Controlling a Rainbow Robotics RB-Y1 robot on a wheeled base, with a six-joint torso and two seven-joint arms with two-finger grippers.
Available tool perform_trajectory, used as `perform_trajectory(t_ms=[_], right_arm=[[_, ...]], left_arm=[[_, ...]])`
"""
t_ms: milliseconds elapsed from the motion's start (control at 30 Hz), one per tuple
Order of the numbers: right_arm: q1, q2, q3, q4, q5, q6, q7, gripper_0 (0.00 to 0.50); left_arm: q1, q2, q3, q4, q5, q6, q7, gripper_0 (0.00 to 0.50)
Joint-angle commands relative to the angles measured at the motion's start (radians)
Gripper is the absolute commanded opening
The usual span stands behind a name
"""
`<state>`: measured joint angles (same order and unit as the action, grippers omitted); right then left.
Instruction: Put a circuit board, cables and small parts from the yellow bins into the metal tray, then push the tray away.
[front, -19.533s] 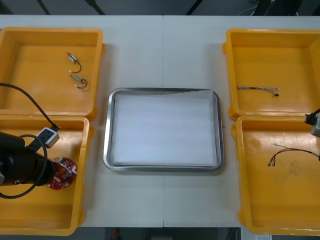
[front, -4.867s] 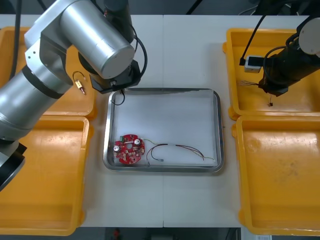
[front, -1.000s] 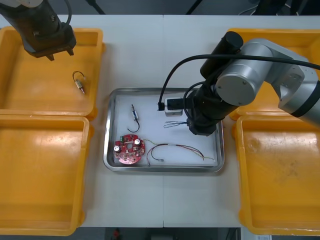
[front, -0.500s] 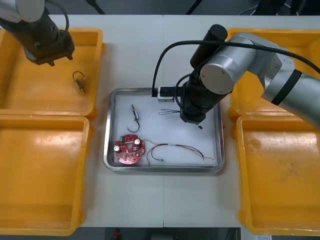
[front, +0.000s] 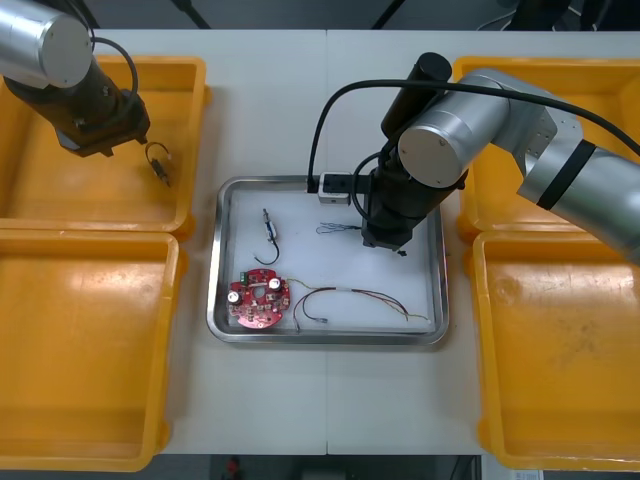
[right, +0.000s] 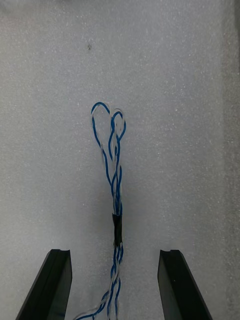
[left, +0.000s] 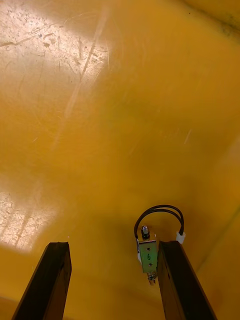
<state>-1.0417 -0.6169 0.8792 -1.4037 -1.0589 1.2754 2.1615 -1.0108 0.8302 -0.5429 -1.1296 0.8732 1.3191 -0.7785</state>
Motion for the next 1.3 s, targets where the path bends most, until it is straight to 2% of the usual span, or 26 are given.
perform_trajectory(t_ms=[33, 200, 533, 700, 867, 1100, 1200, 1300], right_arm=[[-0.069, -0.027, 0.007, -0.080, -0.020, 0.025, -0.034, 0.500], [-0.069, -0.046, -0.062, -0.138, -0.027, 0.099, -0.043, 0.500], [-0.047, -0.069, -0.310, -0.219, -0.053, 0.363, -0.084, 0.500], [-0.024, -0.090, -0.404, -0.222, -0.066, 0.435, -0.161, 0.500], [-0.001, -0.136, -0.491, -0.224, -0.078, 0.489, -0.304, 0.500], [0.048, -0.195, -0.591, -0.238, -0.084, 0.515, -0.509, 0.500], [0.089, -0.238, -0.643, -0.262, -0.084, 0.524, -0.606, 0.500], [0.120, -0.265, -0.674, -0.281, -0.085, 0.536, -0.660, 0.500]], left_arm=[[0.023, -0.005, 0.029, -0.018, -0.006, -0.031, -0.099, 0.500], [0.029, -0.023, 0.029, -0.018, -0.016, -0.034, -0.087, 0.500], [0.032, -0.057, 0.029, -0.018, -0.017, -0.034, -0.050, 0.500], [0.034, -0.063, 0.004, -0.018, -0.025, -0.037, -0.016, 0.500], [0.034, -0.062, -0.078, -0.036, -0.085, -0.084, 0.076, 0.500], [0.032, -0.063, -0.081, -0.036, -0.062, -0.084, 0.073, 0.500], [0.034, -0.063, -0.083, -0.036, -0.052, -0.083, 0.074, 0.500], [0.034, -0.063, -0.089, -0.036, -0.040, -0.083, 0.076, 0.500]])
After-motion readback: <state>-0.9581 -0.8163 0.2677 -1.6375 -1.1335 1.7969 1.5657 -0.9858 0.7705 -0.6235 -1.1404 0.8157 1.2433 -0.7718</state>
